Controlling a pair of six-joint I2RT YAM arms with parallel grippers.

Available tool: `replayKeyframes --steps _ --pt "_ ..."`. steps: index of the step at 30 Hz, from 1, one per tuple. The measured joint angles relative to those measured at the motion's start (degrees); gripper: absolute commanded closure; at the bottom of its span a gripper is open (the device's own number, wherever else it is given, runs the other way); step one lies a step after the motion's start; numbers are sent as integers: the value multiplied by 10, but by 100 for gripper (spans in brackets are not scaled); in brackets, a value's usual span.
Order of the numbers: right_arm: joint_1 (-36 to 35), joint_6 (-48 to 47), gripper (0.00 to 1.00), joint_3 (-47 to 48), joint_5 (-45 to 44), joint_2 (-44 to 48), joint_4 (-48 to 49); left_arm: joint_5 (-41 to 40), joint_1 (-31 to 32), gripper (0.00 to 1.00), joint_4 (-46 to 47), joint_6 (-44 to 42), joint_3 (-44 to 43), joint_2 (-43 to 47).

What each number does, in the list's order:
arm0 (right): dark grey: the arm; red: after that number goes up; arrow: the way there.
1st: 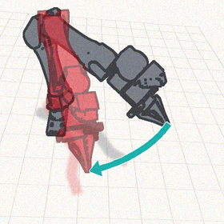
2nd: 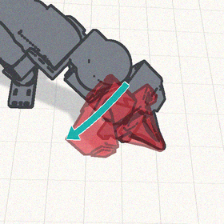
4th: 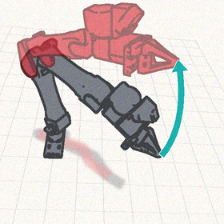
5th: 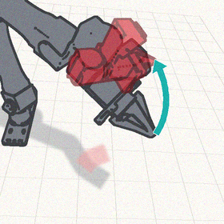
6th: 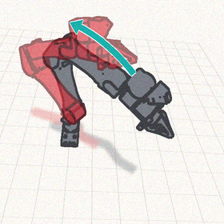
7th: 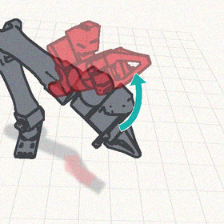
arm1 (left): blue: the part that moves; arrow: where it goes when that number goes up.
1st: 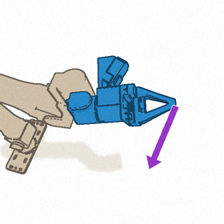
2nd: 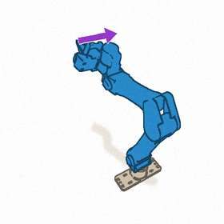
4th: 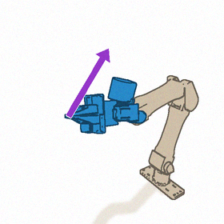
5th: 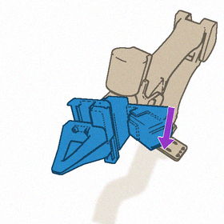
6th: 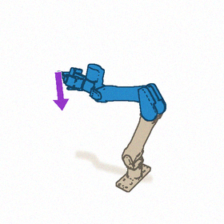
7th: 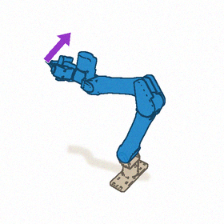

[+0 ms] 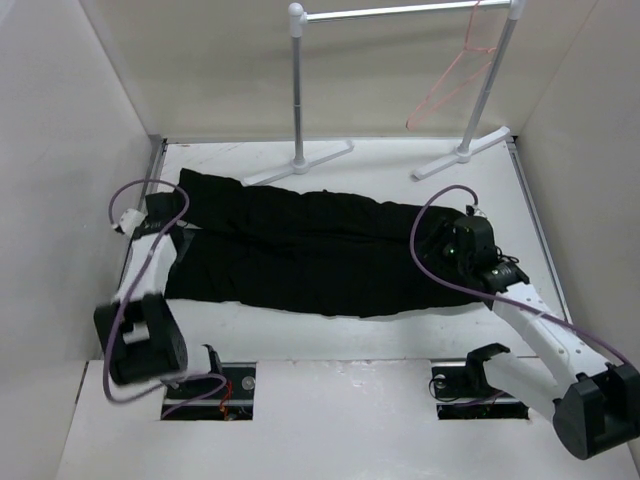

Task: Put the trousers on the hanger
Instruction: Flatten out the trousers at the center of the board.

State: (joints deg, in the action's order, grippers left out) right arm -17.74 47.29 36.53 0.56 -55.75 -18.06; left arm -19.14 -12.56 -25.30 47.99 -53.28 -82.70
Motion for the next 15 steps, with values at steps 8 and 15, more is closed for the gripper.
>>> replayKeyframes --steps 8,15 --pt "-19 -11 49 -12 19 54 -21 24 -114 47 -62 0 153 252" --pt "-15 -14 78 -37 29 84 -65 77 -207 43 -45 0 229 210"
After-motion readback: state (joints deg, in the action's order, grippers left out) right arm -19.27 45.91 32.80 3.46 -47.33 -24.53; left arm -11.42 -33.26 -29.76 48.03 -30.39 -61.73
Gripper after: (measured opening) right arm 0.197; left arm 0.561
